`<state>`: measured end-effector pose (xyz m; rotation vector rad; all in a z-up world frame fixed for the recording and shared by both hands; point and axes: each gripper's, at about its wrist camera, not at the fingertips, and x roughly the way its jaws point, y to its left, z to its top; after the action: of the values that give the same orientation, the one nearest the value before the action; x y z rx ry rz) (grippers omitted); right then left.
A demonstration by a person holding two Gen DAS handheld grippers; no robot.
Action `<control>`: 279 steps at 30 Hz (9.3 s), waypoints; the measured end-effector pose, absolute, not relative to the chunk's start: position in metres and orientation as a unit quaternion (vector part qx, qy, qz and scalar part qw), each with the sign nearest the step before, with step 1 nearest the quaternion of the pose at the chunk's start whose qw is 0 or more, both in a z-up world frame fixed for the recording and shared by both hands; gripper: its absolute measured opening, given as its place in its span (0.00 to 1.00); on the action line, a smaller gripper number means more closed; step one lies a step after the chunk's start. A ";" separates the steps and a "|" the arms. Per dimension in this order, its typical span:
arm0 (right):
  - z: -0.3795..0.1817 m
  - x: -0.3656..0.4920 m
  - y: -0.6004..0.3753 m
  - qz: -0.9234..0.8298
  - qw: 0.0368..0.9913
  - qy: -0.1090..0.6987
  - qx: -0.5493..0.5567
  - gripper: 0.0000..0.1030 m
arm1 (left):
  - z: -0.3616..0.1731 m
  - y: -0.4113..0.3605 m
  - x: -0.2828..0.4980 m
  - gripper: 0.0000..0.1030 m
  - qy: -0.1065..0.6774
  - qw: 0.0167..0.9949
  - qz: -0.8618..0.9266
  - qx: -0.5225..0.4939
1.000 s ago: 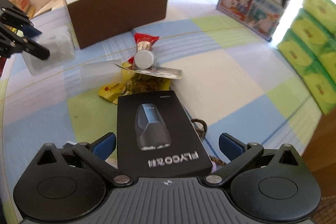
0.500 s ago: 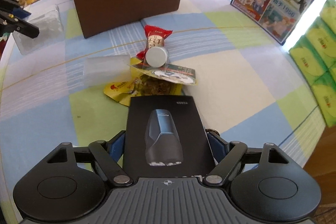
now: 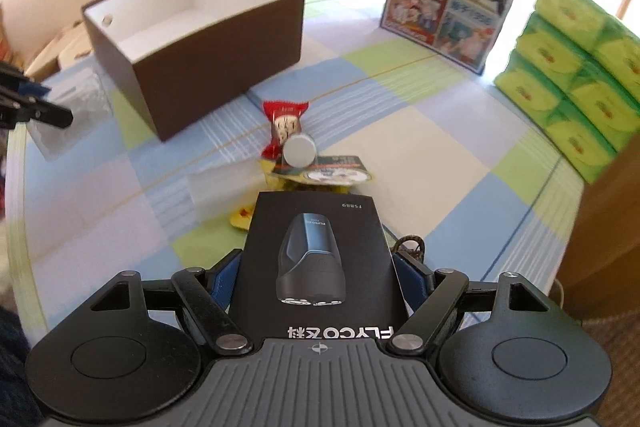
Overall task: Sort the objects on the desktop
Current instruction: 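Carry the clear packet and black box with both tools over the brown box, then open the left tool to drop the packet while the right tool releases the black box, then move both tools back toward the remaining objects on the table, then grasp the clear plastic cup with the left tool while the right tool grasps the white claw clip, then carry the clear cup and white claw clip with both tools into the brown box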
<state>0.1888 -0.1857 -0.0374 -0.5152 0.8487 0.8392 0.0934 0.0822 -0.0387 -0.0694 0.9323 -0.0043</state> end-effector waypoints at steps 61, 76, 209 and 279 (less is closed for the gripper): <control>-0.087 0.256 0.184 0.204 0.857 0.443 -0.165 0.74 | -0.085 0.297 0.304 0.24 0.491 0.870 -0.035 -0.036; -0.071 0.250 0.175 0.239 0.862 0.424 -0.144 0.95 | -0.076 0.308 0.300 0.47 0.487 0.873 -0.014 -0.008; -0.111 0.159 -0.254 0.087 0.859 0.504 -0.020 0.43 | -0.132 -0.032 0.225 0.53 0.500 0.840 -0.169 0.123; 0.004 0.156 0.072 0.427 0.813 0.392 -0.057 0.40 | 0.004 0.284 0.116 0.46 0.407 0.913 -0.019 -0.013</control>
<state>0.1564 0.0718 0.0037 -0.1212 0.8371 0.9120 0.1157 0.2838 0.0042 -0.0262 0.8391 -0.0384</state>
